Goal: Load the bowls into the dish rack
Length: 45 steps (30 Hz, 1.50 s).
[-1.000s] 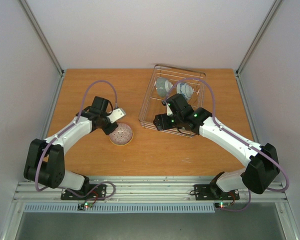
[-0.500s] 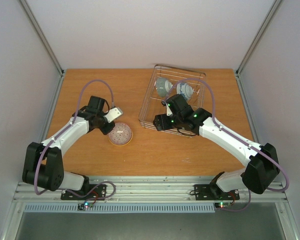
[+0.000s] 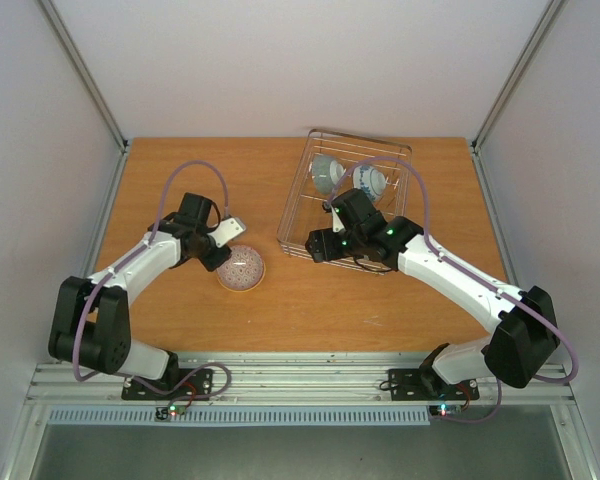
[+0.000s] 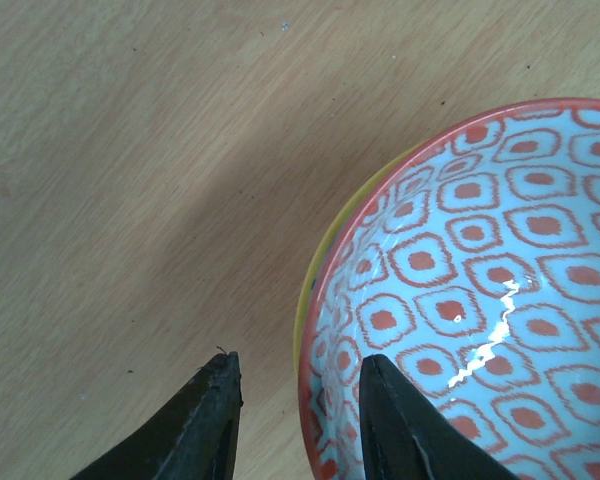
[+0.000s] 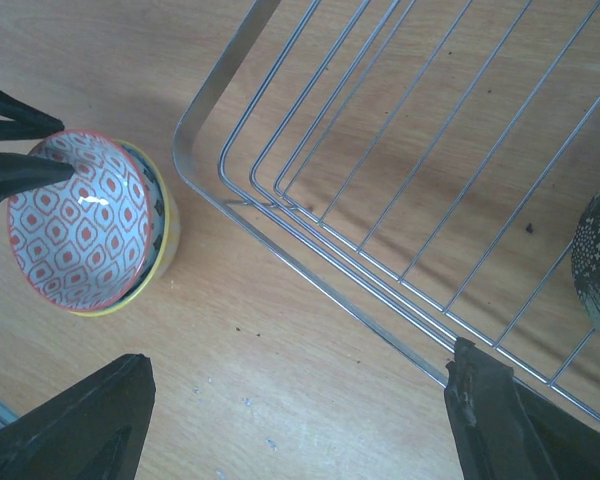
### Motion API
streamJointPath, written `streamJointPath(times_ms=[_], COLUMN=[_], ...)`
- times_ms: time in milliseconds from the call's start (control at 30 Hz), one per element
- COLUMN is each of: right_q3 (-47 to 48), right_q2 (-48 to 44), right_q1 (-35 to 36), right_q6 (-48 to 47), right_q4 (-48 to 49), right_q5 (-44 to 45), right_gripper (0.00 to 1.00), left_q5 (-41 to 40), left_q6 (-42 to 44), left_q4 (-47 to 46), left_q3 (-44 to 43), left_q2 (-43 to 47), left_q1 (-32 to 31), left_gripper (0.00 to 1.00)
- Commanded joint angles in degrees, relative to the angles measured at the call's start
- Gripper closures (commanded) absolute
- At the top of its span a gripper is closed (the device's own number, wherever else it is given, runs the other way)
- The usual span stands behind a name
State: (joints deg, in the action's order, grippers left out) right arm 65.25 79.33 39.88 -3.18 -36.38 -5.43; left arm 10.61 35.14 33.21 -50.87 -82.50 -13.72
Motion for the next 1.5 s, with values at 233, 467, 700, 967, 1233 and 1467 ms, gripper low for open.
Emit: streamJointPath(times_ms=[233,467,700,967,1233,1467], right_q3=[-0.2,0.0,0.4,-0.1,-3.0,-11.6], right_q2=[0.3,-0.6,-1.7,-2.3,-2.1,-3.3], right_q1=[0.5,0.6,0.6,0.6,0.6,0.6], right_q6=[0.7,0.5,-0.2,-0.9,3.0,16.9], right_q4=[1.1,0.7,1.6,6.4,17.9,40.0], right_q5=[-0.4,-0.4,-2.4,-7.1,-16.5,-23.2], right_gripper=[0.19,0.19,0.19,0.15,0.11,0.09], left_q5=[2.1,2.5,7.1,29.3,43.5,50.6], left_q6=[0.3,0.6,1.3,-1.3,-3.6,-5.0], left_q4=[1.6,2.4,6.4,14.0,16.1,12.5], left_q3=[0.0,-0.2,-3.3,-11.8,-15.2,-11.8], left_q2=[-0.5,1.7,5.3,4.6,1.4,0.6], left_q1=[0.3,0.3,1.3,9.6,11.8,13.0], left_gripper=[0.99,0.99,1.0,1.0,1.0,1.0])
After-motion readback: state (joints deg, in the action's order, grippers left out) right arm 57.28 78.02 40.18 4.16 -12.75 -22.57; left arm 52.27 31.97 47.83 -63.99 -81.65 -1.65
